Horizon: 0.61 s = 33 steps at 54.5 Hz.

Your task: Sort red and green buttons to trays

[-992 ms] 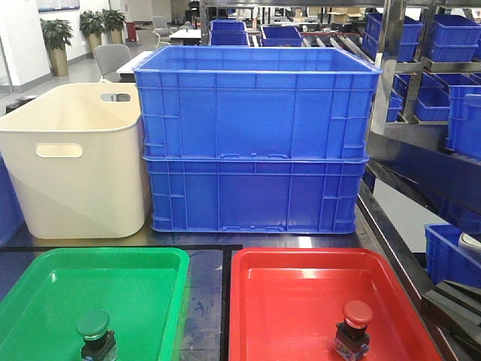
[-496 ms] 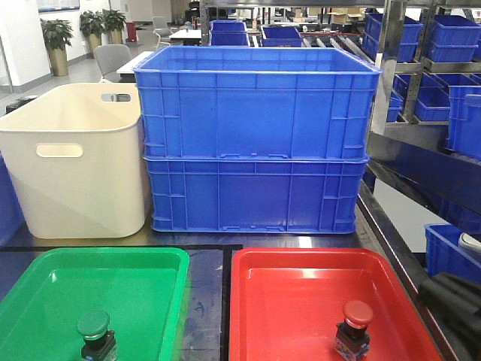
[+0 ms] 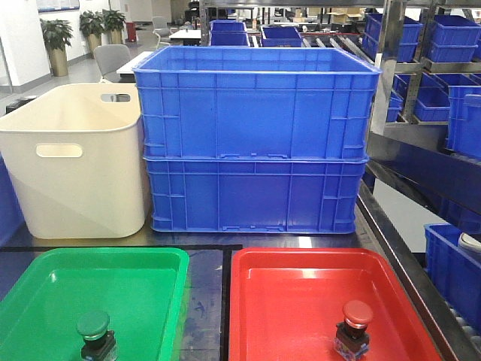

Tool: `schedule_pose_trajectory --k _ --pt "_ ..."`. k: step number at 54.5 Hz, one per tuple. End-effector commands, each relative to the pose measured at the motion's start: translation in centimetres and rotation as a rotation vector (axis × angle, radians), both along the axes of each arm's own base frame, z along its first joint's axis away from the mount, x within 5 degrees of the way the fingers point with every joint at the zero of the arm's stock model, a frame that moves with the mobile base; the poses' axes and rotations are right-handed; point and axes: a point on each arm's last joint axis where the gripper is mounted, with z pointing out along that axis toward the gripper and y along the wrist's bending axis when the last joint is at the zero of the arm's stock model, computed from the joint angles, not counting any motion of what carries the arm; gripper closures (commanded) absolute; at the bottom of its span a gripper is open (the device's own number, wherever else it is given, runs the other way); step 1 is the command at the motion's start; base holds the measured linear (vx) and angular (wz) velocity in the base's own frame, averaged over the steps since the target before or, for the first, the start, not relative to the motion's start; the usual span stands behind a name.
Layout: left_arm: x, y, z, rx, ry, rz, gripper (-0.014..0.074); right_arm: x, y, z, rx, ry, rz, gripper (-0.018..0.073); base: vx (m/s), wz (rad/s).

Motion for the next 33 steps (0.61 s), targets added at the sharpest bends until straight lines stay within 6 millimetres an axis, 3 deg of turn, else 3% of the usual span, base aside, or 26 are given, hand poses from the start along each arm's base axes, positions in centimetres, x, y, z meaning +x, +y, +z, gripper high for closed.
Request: schedule_pose_trajectory --k 1,8,33 --pt "-0.1 -0.1 1.7 -0.021 -0.11 -0.005 0.0602 -1.1 -0.3 -1.2 0.01 -0.122 -0.027 0.057 0.0 0.0" --pt "-0.1 -0.1 1.7 -0.021 -0.108 -0.005 0.0602 -1.9 -0.3 -3.7 0.011 -0.124 -0.021 0.057 0.0 0.0" --pt "-0.1 -0.1 1.7 -0.021 -0.108 -0.005 0.0602 -1.9 -0.3 -4.0 -0.018 -0.097 -0.018 0.0567 0.0 0.0"
